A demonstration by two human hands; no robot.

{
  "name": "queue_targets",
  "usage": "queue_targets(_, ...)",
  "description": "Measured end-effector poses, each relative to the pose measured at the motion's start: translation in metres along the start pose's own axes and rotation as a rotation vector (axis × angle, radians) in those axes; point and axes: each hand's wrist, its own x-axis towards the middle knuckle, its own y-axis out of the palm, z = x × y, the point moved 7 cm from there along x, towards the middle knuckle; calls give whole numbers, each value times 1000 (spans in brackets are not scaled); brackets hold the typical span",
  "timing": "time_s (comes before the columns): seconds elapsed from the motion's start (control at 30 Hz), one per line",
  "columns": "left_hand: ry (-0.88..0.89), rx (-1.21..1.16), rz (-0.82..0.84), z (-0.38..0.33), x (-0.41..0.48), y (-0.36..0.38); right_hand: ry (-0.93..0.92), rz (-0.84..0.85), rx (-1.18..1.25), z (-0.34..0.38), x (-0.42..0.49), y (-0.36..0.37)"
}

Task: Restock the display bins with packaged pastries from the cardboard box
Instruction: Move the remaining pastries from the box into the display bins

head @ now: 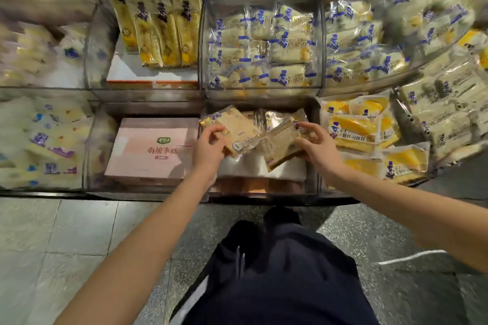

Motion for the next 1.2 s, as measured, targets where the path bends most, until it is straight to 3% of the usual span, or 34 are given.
queue_targets(0.2,-254,-295,-165,59,-31,2,15,-106,92,-30,-14,11)
queue_targets(0.33,-355,-190,-38,74,-22,14,13,-95,28,-31,-13,13)
queue_targets(0.43,-370,-5,84,71,-11,15,49,-20,-156,-31,-7,12)
queue_targets(0.63,-243,620,277,64,10,8,-26,143,-495,-16,14,14)
queue_targets(0.73,-27,1099,337,56,17,15,-33,214,-749,-13,27,24)
queue_targets(0.87,305,1595,257,32,31,29,-147,178,-1020,-11,46,31)
queue_targets(1.07,513,1790,220,20,48,33,-323,303,-1443,-2,65,54)
queue_targets(1.2,606,1754,260,13,54,32,-372,490,-1436,-3,68,63)
